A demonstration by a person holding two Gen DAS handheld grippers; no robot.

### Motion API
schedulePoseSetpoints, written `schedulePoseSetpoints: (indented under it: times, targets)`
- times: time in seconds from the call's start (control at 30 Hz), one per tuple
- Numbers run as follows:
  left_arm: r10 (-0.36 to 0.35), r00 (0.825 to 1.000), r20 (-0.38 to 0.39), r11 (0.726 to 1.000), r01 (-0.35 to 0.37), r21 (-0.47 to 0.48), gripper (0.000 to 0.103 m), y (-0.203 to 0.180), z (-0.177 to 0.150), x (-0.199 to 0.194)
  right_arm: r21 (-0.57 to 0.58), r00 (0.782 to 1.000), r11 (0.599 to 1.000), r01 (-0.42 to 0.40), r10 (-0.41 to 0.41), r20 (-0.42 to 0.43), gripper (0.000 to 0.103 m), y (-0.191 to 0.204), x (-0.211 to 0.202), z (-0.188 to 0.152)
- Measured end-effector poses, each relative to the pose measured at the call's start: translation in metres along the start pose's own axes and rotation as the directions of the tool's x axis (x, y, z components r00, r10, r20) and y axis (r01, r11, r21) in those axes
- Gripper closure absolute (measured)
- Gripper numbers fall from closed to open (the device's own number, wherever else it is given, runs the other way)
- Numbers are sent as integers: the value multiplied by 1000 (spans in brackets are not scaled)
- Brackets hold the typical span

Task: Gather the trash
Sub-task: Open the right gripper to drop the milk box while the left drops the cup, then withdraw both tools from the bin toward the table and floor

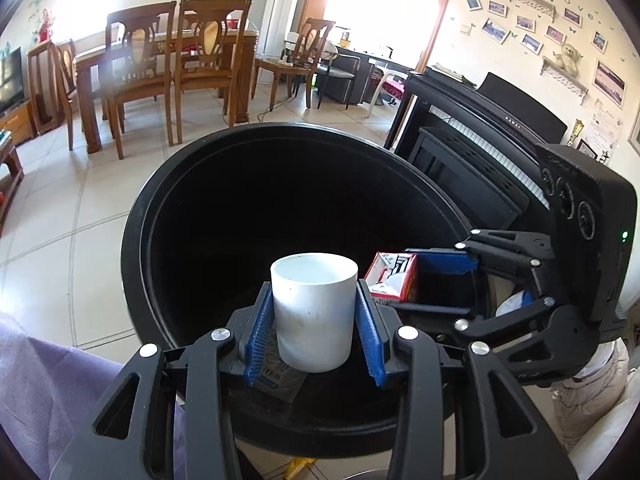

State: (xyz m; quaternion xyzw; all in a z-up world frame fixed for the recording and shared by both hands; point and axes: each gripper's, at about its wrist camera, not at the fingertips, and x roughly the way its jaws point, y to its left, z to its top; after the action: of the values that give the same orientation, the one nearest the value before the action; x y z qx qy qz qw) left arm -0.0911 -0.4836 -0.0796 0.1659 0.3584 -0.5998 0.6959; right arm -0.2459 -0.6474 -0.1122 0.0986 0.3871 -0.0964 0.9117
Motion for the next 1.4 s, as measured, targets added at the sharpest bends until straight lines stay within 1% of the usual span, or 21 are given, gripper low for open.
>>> schedulePoseSetpoints:
  times: [0.13,0.23,0.37,0.4,0.43,0.47,0.7,0.77,0.83,0.9,0.97,1.03,1.07,1.13,1.17,1.27,1.4]
  targets:
    - [16,1000,0,1000,-16,21,63,-2,1,4,17,999,999,-30,30,20,51,-6,-1,0]
    - [3,1000,3,1000,-3,9,63,0,1,4,26,998,999,-48,47,29,51,-8,-4,0]
    - [15,1000,5,1000,-15,-1,62,1,-1,2,29,998,998,-54,54,32,50,-9,-6,0]
    - [16,1000,5,1000,-16,-3,62,2,-2,1,30,998,998,-55,54,31,50,-9,-6,0]
    - [18,1000,2,1000,-18,-5,62,2,-2,1,30,998,998,-56,55,33,43,-9,-7,0]
    - [19,1000,-1,1000,-19,-10,62,3,-2,0,33,998,998,-54,53,37,39,-9,-9,0]
    - [25,999,34,999,-24,-40,61,7,-5,-18,52,998,997,-57,55,40,39,-6,-21,4]
    - [33,998,46,999,-31,-43,59,9,-8,-27,50,998,997,-54,52,39,39,-2,-25,3]
    - [52,997,66,998,-49,-47,47,10,-11,-37,45,998,998,-51,49,43,38,3,-29,3]
    - [59,995,84,997,-55,-52,45,11,-16,-47,39,997,997,-59,57,48,35,10,-30,11]
    - [64,993,98,996,-58,-63,45,15,-21,-58,25,995,996,-86,85,55,34,18,-32,15]
    - [71,991,117,995,-62,-79,45,20,-27,-70,-7,988,990,-144,144,58,34,29,-35,16]
    - [72,989,126,994,-61,-90,45,24,-29,-76,-31,980,982,-187,189,56,34,36,-36,16]
    - [76,987,144,991,-60,-117,45,31,-36,-87,-112,958,953,-281,286,30,34,56,-38,12]
    - [78,985,152,990,-59,-129,45,35,-39,-93,-155,950,940,-305,311,16,34,67,-39,9]
    - [96,981,170,985,-69,-160,45,44,-50,-107,-263,931,894,-362,360,-59,34,95,-34,-5]
    - [109,978,178,978,-74,-196,45,55,-56,-116,-335,907,843,-421,386,-168,34,118,-21,-21]
